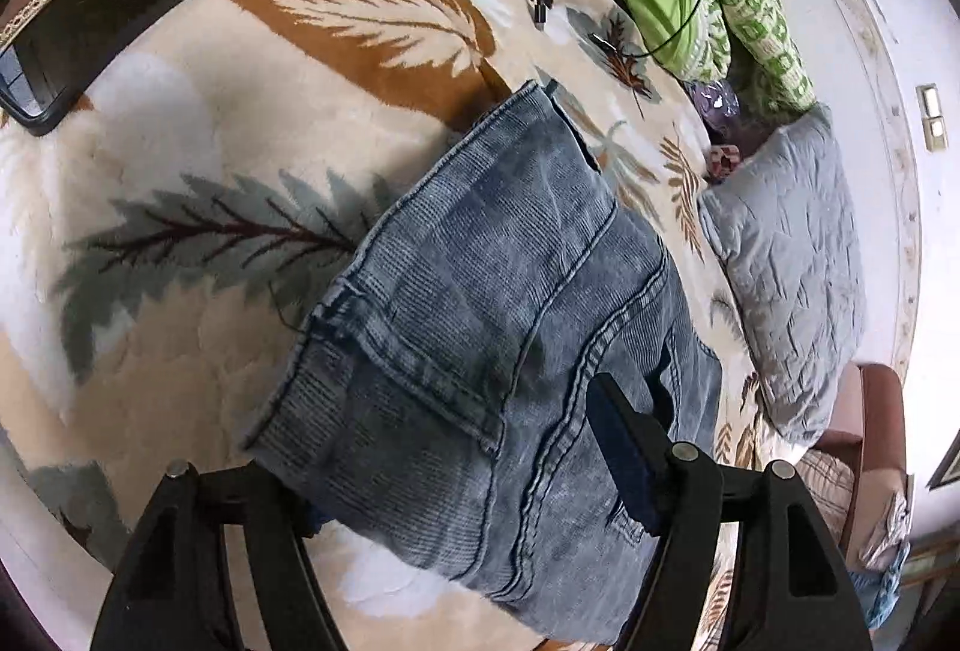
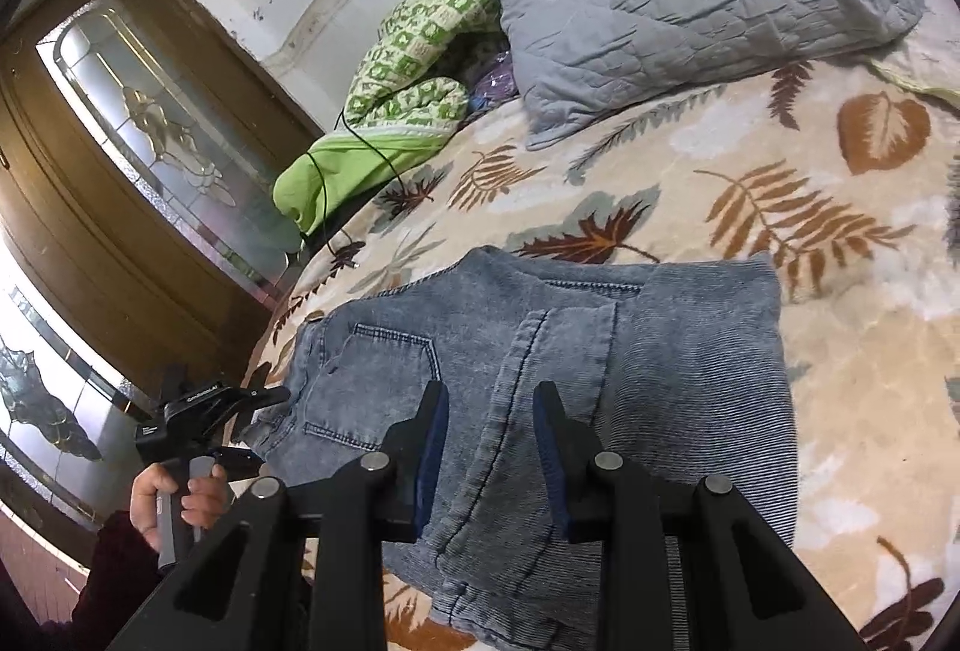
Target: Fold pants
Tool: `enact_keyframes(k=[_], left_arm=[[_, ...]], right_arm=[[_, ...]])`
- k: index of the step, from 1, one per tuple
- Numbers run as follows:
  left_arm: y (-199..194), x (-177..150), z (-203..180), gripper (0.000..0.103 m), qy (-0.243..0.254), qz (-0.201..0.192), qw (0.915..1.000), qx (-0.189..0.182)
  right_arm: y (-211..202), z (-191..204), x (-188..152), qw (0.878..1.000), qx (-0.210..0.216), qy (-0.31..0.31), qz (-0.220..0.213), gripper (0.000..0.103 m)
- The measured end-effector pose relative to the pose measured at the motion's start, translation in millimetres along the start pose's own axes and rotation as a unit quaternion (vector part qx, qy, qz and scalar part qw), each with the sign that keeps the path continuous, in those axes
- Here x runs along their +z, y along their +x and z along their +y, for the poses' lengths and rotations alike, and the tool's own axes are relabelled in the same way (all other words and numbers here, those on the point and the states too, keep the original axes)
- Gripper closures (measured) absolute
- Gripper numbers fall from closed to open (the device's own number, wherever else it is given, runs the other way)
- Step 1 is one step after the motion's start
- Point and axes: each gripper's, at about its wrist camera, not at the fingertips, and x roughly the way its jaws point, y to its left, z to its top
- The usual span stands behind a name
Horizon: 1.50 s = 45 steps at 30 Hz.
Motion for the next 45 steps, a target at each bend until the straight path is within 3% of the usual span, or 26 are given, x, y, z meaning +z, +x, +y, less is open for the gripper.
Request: enact_keyframes(k=[4,5,6,7,13,16,20,24,29,31,34,37,39,43,45], left_arm=[[1.0,0.8,-3.0,0.03,0.0,-0.015,0.9999,0.0],[0.1,-0.8,-6.4,0.039,0.01,-0.022,0.9997,0.008],[-0.5,-2.4,-9.1,0.072,0.023,-0.027,0.9991,0.024],[-0.2,-3.4,-12.6,0.081,0.036,-0.029,0.998,0.043],[-21.0,-11.1,-38.9,0.086,0.087,-0.069,0.9932,0.036],[-39.5,-22.0,-66.5,0.088,0.143,-0.099,0.9842,0.031],[-62.9,-46.0,-111.2,0.089,0.224,-0.128,0.966,0.016],[-77.1,-82.1,-159.0,0.089,0.305,-0.141,0.9418,-0.002],[-77.6,-129.4,-204.9,0.09,0.378,-0.123,0.9171,-0.03],[-71.7,-141.9,-216.5,0.09,0.393,-0.11,0.9123,-0.036],[-56.5,-165.1,-233.0,0.091,0.417,-0.087,0.9038,-0.04],[-35.3,-190.8,-245.1,0.091,0.439,-0.061,0.8954,-0.036],[-21.8,-208.0,-250.0,0.091,0.453,-0.043,0.8896,-0.033],[13.0,-250.7,-258.8,0.091,0.477,-0.005,0.8786,-0.028],[40.4,-272.7,-263.9,0.091,0.493,0.011,0.8697,-0.015]], right_arm=[[2.0,-2.8,1.6,1.0,-0.01,0.001,0.002,0.071],[3.4,-3.8,1.1,1.0,-0.012,0.003,0.005,0.071],[5.0,-4.7,0.8,1.0,-0.014,0.004,0.007,0.071],[7.8,-6.0,0.3,1.0,-0.02,0.004,0.012,0.071],[21.7,-18.3,-5.7,0.998,-0.043,0.015,0.045,0.071],[23.2,-29.9,-6.8,0.997,-0.047,0.037,0.053,0.071],[17.7,-45.0,-4.6,0.995,-0.042,0.072,0.047,0.071],[11.3,-63.0,-3.4,0.992,-0.032,0.113,0.044,0.071],[19.8,-78.4,-7.9,0.986,0.001,0.149,0.08,0.07],[30.3,-71.4,-13.3,0.987,-0.014,0.123,0.107,0.07],[27.5,-68.5,-13.6,0.988,-0.019,0.112,0.107,0.07],[2.2,-87.3,-8.1,0.985,-0.005,0.159,0.066,0.07],[-21.8,-101.2,-2.5,0.983,0.0,0.185,0.017,0.07],[-61.5,-133.4,0.0,0.969,-0.027,0.24,-0.059,0.071],[-71.0,-148.4,-1.5,0.96,-0.034,0.269,-0.074,0.071]])
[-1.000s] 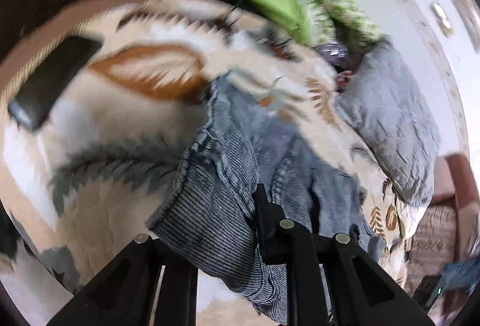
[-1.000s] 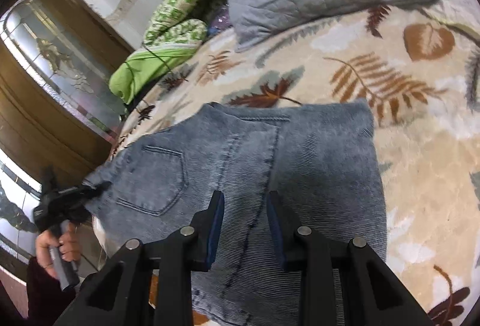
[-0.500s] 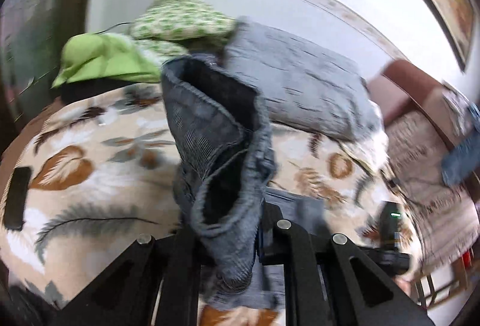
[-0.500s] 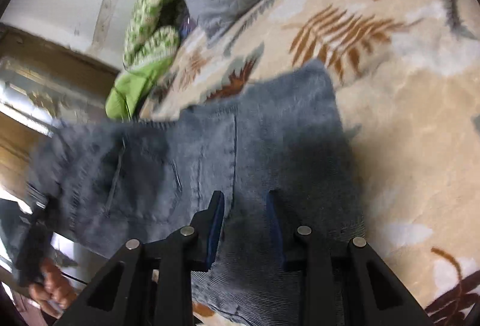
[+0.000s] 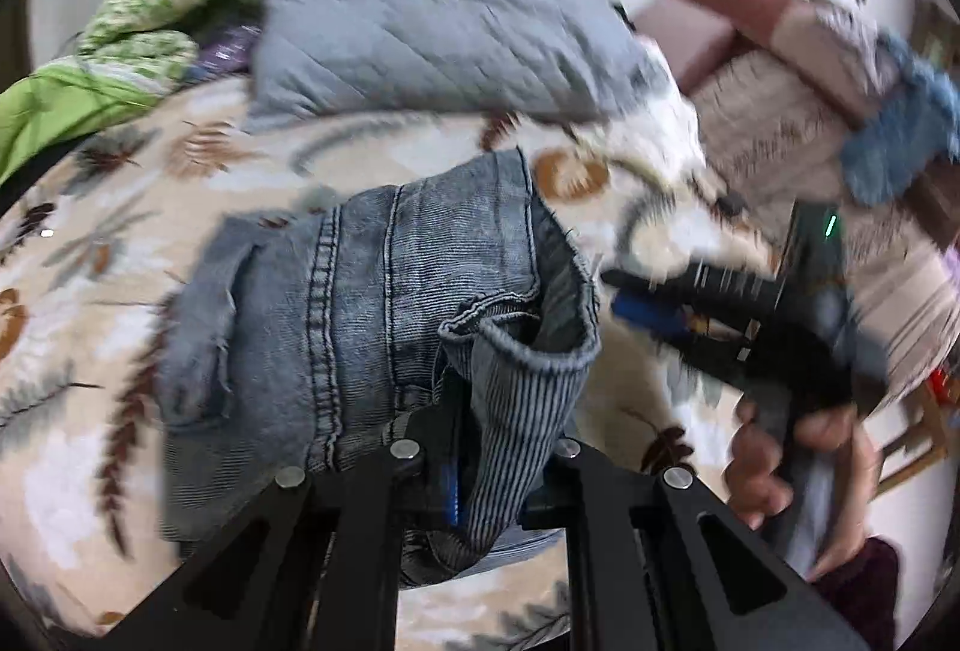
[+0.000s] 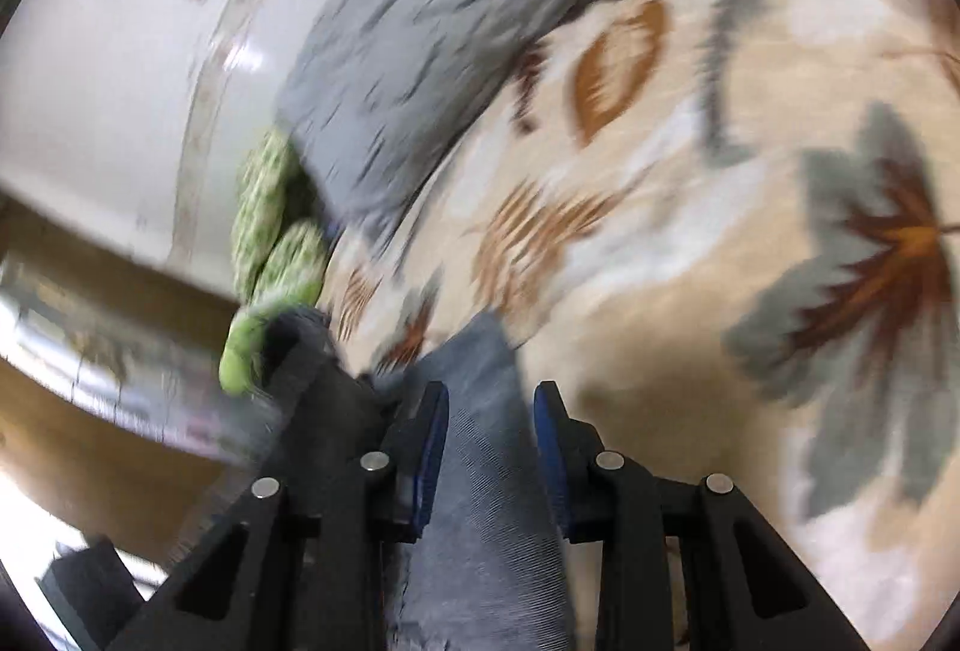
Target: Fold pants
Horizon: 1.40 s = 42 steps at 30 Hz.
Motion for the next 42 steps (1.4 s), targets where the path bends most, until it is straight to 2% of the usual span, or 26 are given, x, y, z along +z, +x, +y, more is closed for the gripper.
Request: enact_keyframes(k=[3,5,6,9,10,11,12,14,16,18,19,21,23,26,30,35,38,42], left_arm=[[41.3,-16.2,-20.7,0.087,0.022,0.04,0.9989,0.008],[47.3,-21.7,-24.8,0.076,0.023,0.049,0.9984,-0.015],[42.7,-21.3,-26.0,0.069,0.026,0.042,0.9984,-0.028],[12.0,-12.4,-30.3,0.063,0.05,0.029,0.9934,-0.099],[2.7,-8.1,-32.7,0.062,0.057,0.023,0.9916,-0.114],[-16.2,-3.7,-32.5,0.055,0.071,0.001,0.9901,-0.121],[-28.1,-1.6,-31.8,0.043,0.081,-0.018,0.9905,-0.109],[-51.6,5.7,-23.6,0.033,0.098,-0.054,0.9921,-0.056],[-61.8,10.3,-9.7,0.033,0.1,-0.064,0.9927,-0.025],[-64.6,11.7,10.1,0.027,0.09,-0.058,0.9941,0.021],[-61.8,10.9,20.8,0.026,0.084,-0.048,0.9936,0.058],[-53.7,5.7,37.7,0.026,0.077,-0.036,0.9893,0.118],[-47.0,-4.8,54.1,0.026,0.068,-0.019,0.9853,0.155],[-33.5,-18.8,69.2,0.026,0.051,0.003,0.9835,0.174],[-14.4,-27.0,73.1,0.026,0.051,0.016,0.9808,0.188],[-10.3,-31.5,76.0,0.026,0.052,0.01,0.9808,0.188],[-4.6,-32.0,73.0,0.025,0.058,0.007,0.9796,0.192],[-1.1,-35.2,72.1,0.025,0.061,0.004,0.9793,0.193]], right_arm=[[-3.9,-15.7,6.8,0.999,0.004,0.033,-0.004,0.071],[-5.8,-19.8,12.9,0.999,0.007,0.039,-0.004,0.071],[-6.3,-20.0,14.0,0.999,0.009,0.04,-0.004,0.071],[-6.6,-16.3,17.3,0.999,0.014,0.032,-0.008,0.071],[-10.4,-15.7,17.2,0.999,0.013,0.028,-0.011,0.071],[-11.6,-12.6,15.9,0.999,0.014,0.025,-0.015,0.071],[-12.9,-9.8,15.3,0.999,0.015,0.021,-0.019,0.071],[-16.5,-3.4,12.8,1.0,0.018,0.006,-0.023,0.071],[-17.1,6.8,9.3,0.999,0.014,-0.02,-0.024,0.071],[-15.6,21.2,1.2,0.998,0.012,-0.055,-0.018,0.071],[-13.1,30.1,-3.3,0.997,0.012,-0.077,-0.012,0.071],[-6.2,49.4,-14.4,0.992,0.003,-0.127,-0.001,0.071],[1.3,63.9,-25.7,0.985,-0.005,-0.169,0.014,0.071],[13.1,77.4,-43.1,0.977,-0.003,-0.208,0.043,0.071],[29.6,82.9,-58.7,0.968,-0.026,-0.238,0.073,0.071],[50.4,69.5,-66.0,0.962,-0.065,-0.234,0.122,0.07],[54.2,65.7,-66.1,0.96,-0.072,-0.237,0.133,0.07],[58.3,57.8,-62.9,0.962,-0.068,-0.221,0.145,0.07]])
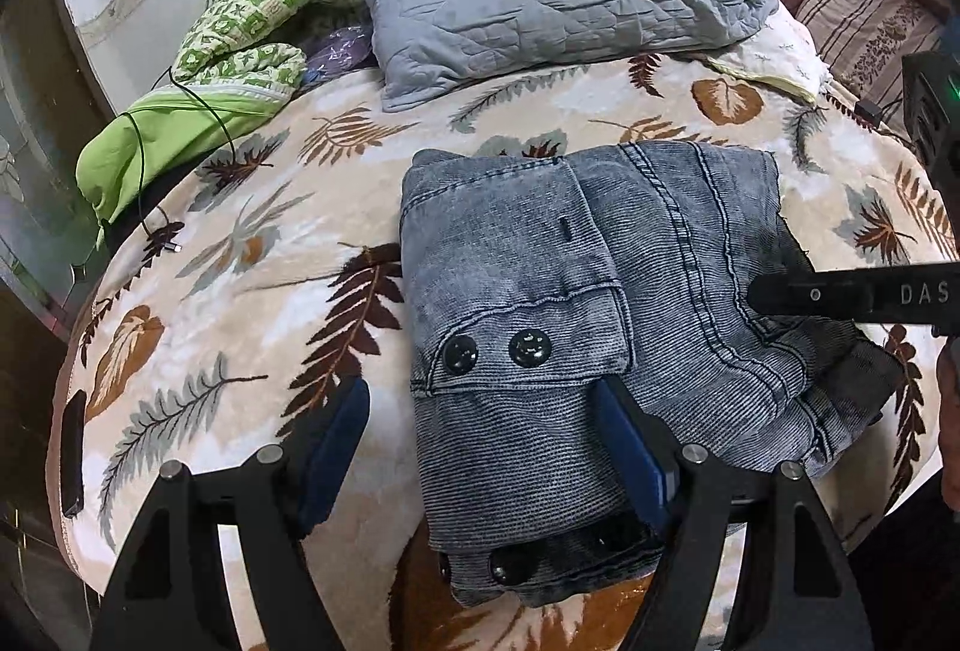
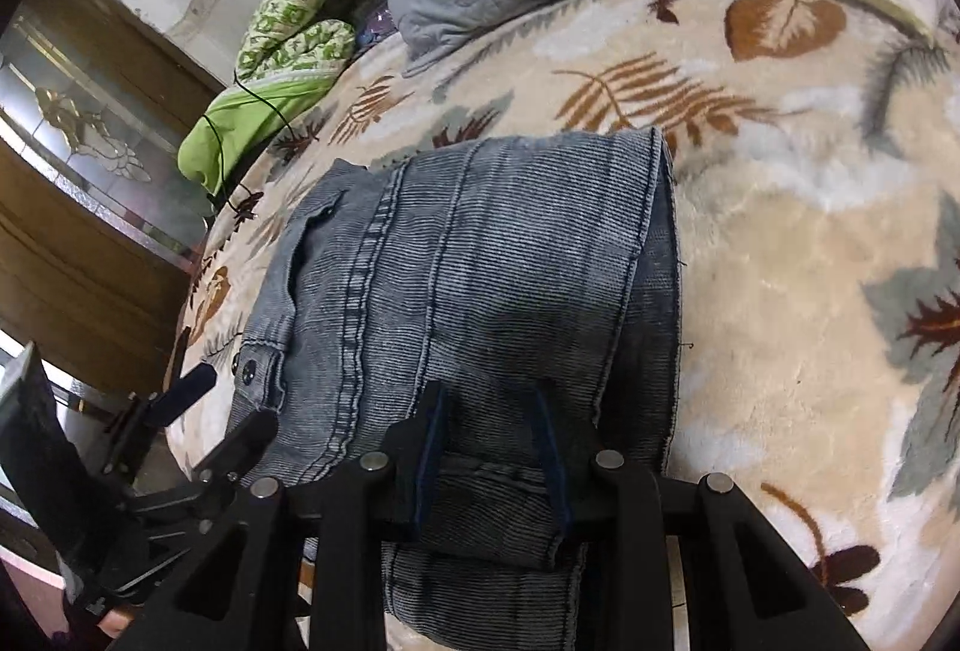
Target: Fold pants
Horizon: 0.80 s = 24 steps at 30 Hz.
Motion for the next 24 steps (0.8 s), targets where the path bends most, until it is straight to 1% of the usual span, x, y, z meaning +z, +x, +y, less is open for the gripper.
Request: enact_keyframes(k=[8,11,13,15,16,17,19,20,21,22,24], left_arm=[[10.7,-9.2,-2.5,0.021,-0.001,-0.002,1.0,0.003],[14.1,-12.0,-5.3,0.021,0.01,-0.002,0.9999,0.003],[13.6,-7.9,-3.4,0.021,0.012,0.006,0.9999,-0.004],[9.7,1.0,2.8,0.021,0.009,0.017,0.9996,-0.021],[5.3,6.2,6.3,0.021,0.009,0.015,0.9995,-0.027],[-2.9,13.7,11.8,0.021,0.007,0.0,0.9995,-0.031],[-14.6,27.0,22.4,0.021,0.0,-0.029,0.9993,-0.024],[-16.7,33.5,27.5,0.018,-0.004,-0.036,0.9991,-0.022],[-15.6,42.4,34.3,0.015,-0.011,-0.038,0.9991,-0.017],[-10.7,51.4,40.9,0.014,-0.02,-0.035,0.9992,-0.007],[3.1,64.6,50.4,0.014,-0.032,-0.03,0.999,0.009]], right_arm=[[5.5,-5.9,2.7,1.0,0.01,0.015,0.01,0.069],[7.7,-6.4,4.4,1.0,0.011,0.022,0.011,0.069],[7.2,-5.4,5.5,1.0,0.009,0.024,0.008,0.07],[4.2,-2.2,6.4,1.0,0.005,0.025,0.0,0.07],[1.4,-0.2,7.3,1.0,0.002,0.023,-0.007,0.07],[-1.8,1.7,8.3,1.0,0.0,0.022,-0.015,0.07],[-11.3,6.2,12.4,0.999,-0.001,0.016,-0.042,0.07],[-14.8,7.7,14.7,0.998,-0.001,0.015,-0.054,0.07],[-18.0,8.7,17.5,0.998,-0.004,0.016,-0.066,0.07],[-21.2,9.1,22.2,0.996,-0.008,0.02,-0.083,0.07],[-23.9,8.8,30.0,0.994,-0.01,0.029,-0.104,0.07]])
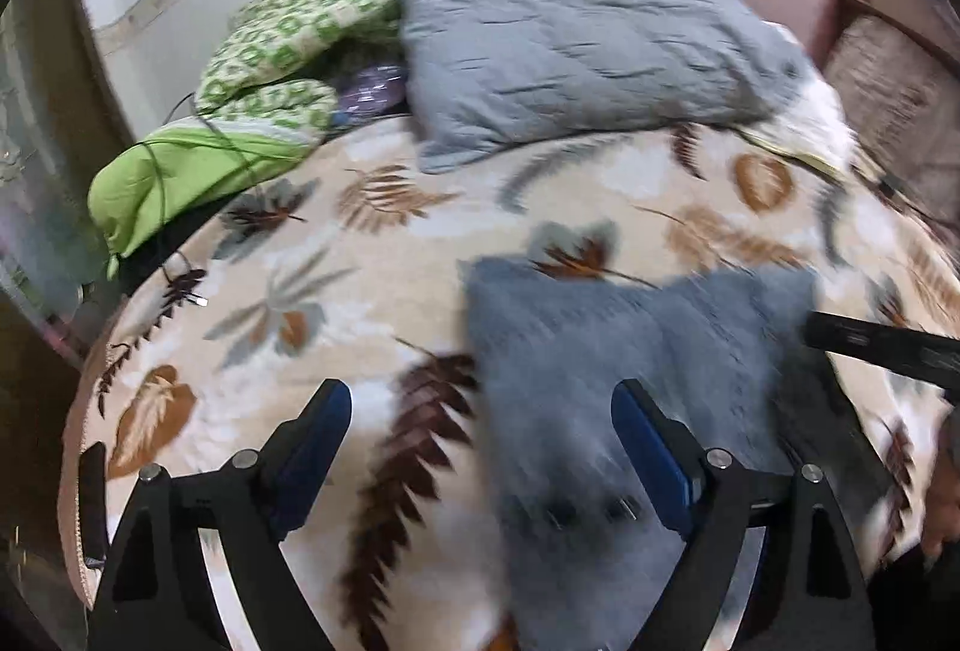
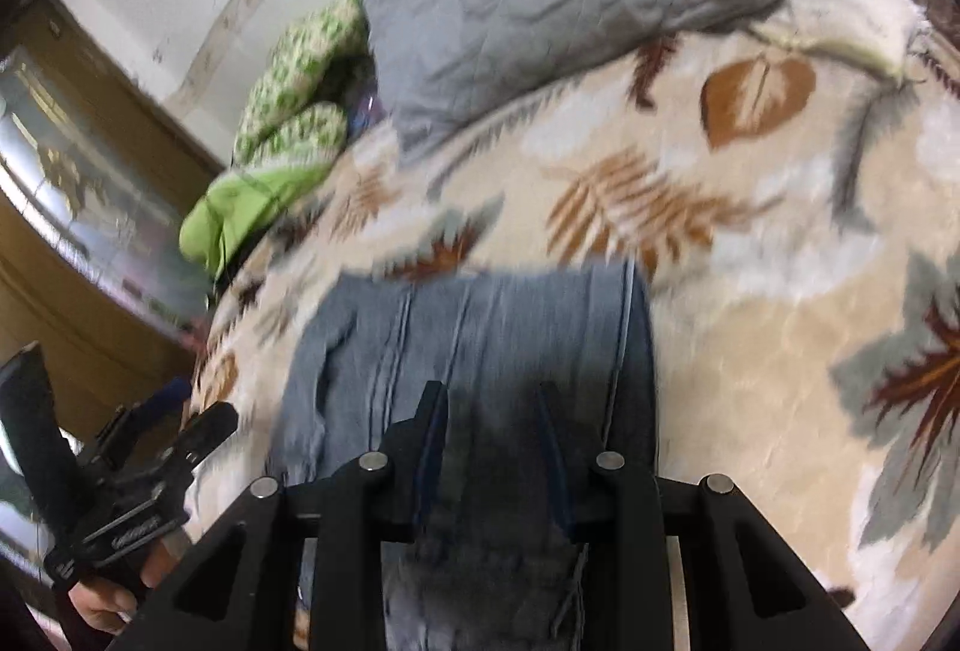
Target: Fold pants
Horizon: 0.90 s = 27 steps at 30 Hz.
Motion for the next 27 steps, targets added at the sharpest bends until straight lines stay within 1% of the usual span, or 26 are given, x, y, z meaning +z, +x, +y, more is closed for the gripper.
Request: enact_keyframes(k=[2,5,6,8,10,12,14,17,19,20,21,24,26,27], left_arm=[[18.9,9.7,5.0,0.014,-0.01,0.01,0.9999,0.006],[50.9,20.5,7.3,0.014,-0.025,0.039,0.9989,-0.007],[56.6,21.5,7.2,0.014,-0.028,0.043,0.9987,-0.005],[71.4,25.2,3.8,0.014,-0.028,0.051,0.9983,-0.007],[83.7,25.4,-1.7,0.014,-0.021,0.06,0.998,-0.003],[95.1,22.9,-5.7,0.014,-0.012,0.064,0.9979,0.01],[107.0,16.7,-8.8,0.014,-0.002,0.067,0.9976,0.018],[116.3,13.6,-8.2,0.012,0.0,0.073,0.9973,0.014],[120.8,14.4,-6.8,0.008,0.002,0.074,0.9972,0.012],[123.8,13.4,-5.8,0.002,0.004,0.072,0.9973,0.017],[127.7,11.3,-3.5,0.0,0.002,0.068,0.9975,0.017],[136.5,6.1,10.3,0.0,-0.047,0.083,0.9951,-0.023],[134.3,4.2,14.5,0.0,-0.063,0.088,0.9937,-0.031],[127.8,1.3,14.8,0.0,-0.068,0.082,0.9941,-0.023]], right_arm=[[2.5,0.4,10.0,1.0,0.0,0.011,-0.018,0.07],[14.9,3.2,22.9,1.0,-0.009,0.011,-0.024,0.07],[19.3,3.9,26.7,1.0,-0.01,0.01,-0.025,0.07],[32.9,6.4,31.1,1.0,-0.015,0.005,-0.016,0.068],[48.6,5.2,31.0,0.999,-0.036,0.002,0.004,0.065],[63.1,-2.5,29.2,0.998,-0.048,0.016,0.025,0.051],[70.1,-11.2,28.1,0.998,-0.042,0.028,0.032,0.051],[80.6,-16.3,29.0,0.998,-0.047,0.025,0.04,0.05],[86.2,-14.9,29.8,0.998,-0.056,0.01,0.04,0.05],[87.7,-13.8,29.9,0.998,-0.059,0.004,0.039,0.05],[89.2,-14.1,29.7,0.998,-0.06,0.002,0.037,0.05],[91.1,-15.1,29.6,0.998,-0.057,-0.001,0.033,0.05],[90.3,-13.6,28.8,0.998,-0.059,-0.006,0.028,0.05],[88.4,-12.9,28.0,0.998,-0.057,-0.007,0.024,0.05]])
